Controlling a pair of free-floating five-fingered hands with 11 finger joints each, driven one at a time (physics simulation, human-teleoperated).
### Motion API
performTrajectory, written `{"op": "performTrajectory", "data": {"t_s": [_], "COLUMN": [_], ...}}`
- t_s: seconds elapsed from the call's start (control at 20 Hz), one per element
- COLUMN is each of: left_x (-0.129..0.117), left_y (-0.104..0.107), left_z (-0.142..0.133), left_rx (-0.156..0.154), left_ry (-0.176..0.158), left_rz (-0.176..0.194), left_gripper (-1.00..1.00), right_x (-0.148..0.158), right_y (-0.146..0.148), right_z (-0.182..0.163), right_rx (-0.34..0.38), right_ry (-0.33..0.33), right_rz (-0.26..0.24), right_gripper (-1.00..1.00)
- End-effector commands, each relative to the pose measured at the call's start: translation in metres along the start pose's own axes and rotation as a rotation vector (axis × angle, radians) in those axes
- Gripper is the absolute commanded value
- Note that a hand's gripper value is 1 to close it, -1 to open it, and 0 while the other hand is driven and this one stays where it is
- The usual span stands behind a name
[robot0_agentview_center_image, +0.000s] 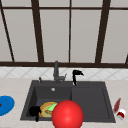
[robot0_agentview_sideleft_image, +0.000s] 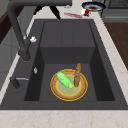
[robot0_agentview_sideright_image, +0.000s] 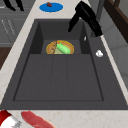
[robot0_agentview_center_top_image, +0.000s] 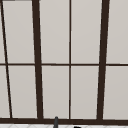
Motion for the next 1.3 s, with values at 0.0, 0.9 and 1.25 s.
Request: {"op": "performTrajectory", "data": {"t_s": [0.0,0.9,1.25], "left_x": [0.0,0.0,0.0], "left_y": [0.0,0.0,0.0], "left_z": [0.0,0.0,0.0], "left_rx": [0.0,0.0,0.0], "left_ry": [0.0,0.0,0.0], "left_rz": [0.0,0.0,0.0], "left_gripper": [0.0,0.0,0.0], "right_x": [-0.014,-0.038,-0.041], "right_y": [0.004,0.042,0.043], "right_z": [0.004,0.019,0.018], "right_rx": [0.052,0.085,0.085], "right_ry": [-0.063,-0.135,-0.145], "right_rz": [-0.094,-0.102,-0.097], "right_gripper": [-1.0,-1.0,-1.0]}}
